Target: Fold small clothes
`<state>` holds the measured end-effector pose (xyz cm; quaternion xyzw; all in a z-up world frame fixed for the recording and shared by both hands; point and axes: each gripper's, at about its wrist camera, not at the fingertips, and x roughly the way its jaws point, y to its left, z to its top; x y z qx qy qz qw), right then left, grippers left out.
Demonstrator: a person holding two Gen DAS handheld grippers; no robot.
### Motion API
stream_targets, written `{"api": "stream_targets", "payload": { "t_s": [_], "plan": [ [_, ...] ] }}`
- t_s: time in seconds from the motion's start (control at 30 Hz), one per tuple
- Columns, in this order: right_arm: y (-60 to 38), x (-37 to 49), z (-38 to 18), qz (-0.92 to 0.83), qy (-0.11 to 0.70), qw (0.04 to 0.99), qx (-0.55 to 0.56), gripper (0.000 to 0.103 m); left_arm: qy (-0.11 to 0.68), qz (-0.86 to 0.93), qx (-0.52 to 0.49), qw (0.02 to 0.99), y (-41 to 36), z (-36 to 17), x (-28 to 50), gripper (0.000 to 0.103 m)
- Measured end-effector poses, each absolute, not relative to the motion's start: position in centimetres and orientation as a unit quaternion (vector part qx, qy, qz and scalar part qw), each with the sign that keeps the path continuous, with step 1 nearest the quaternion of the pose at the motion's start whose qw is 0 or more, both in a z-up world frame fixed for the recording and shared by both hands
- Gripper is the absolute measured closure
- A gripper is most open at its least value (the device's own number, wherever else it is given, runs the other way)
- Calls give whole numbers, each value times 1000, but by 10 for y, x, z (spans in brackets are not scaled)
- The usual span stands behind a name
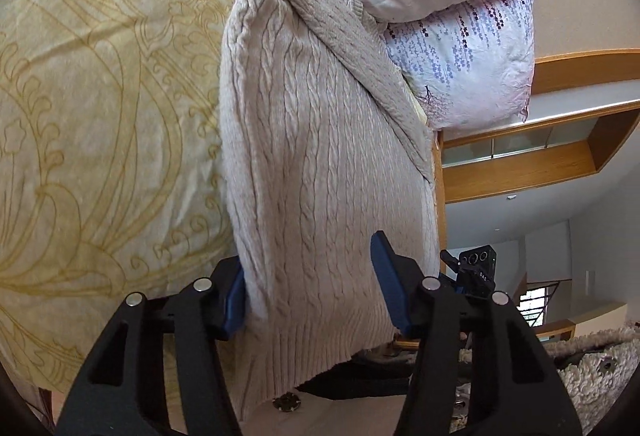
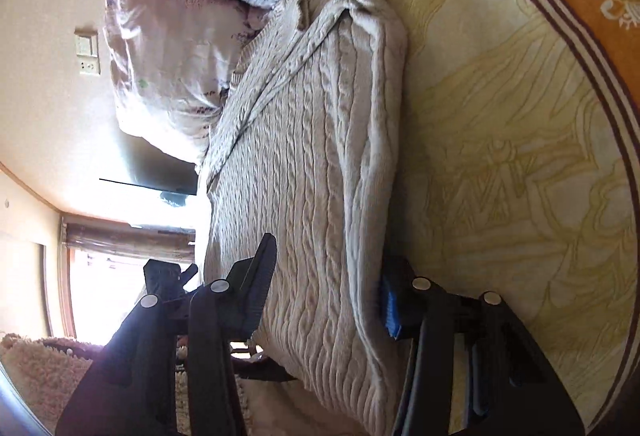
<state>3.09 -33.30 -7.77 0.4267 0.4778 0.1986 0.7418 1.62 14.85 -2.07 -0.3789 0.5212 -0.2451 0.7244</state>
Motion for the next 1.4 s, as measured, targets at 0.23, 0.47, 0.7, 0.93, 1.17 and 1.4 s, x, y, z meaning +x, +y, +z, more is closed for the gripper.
{"api": "stream_targets", "payload": {
  "t_s": [0.23, 0.47, 0.7, 0.93, 1.17, 1.4],
  "plan": [
    [-311, 9, -84, 245, 526, 706, 407, 60, 555, -281, -364, 693, 135, -27, 3, 56],
    [-305, 0, -81, 241, 527, 717, 387, 72, 578, -303, -330, 682, 120, -24, 3, 60],
    [-292, -2, -62, 246, 480, 775, 328, 94, 566, -325, -299, 696, 112, -14, 4, 96],
    [-288, 16, -31, 237, 412, 825, 305, 95, 504, -329, -289, 745, 123, 17, 20, 97],
    [-289, 32, -15, 226, 367, 848, 309, 95, 468, -314, -307, 767, 136, 29, 33, 97],
    [-305, 51, 7, 206, 271, 867, 363, 95, 409, -278, -337, 801, 147, 49, 58, 97]
  ]
}}
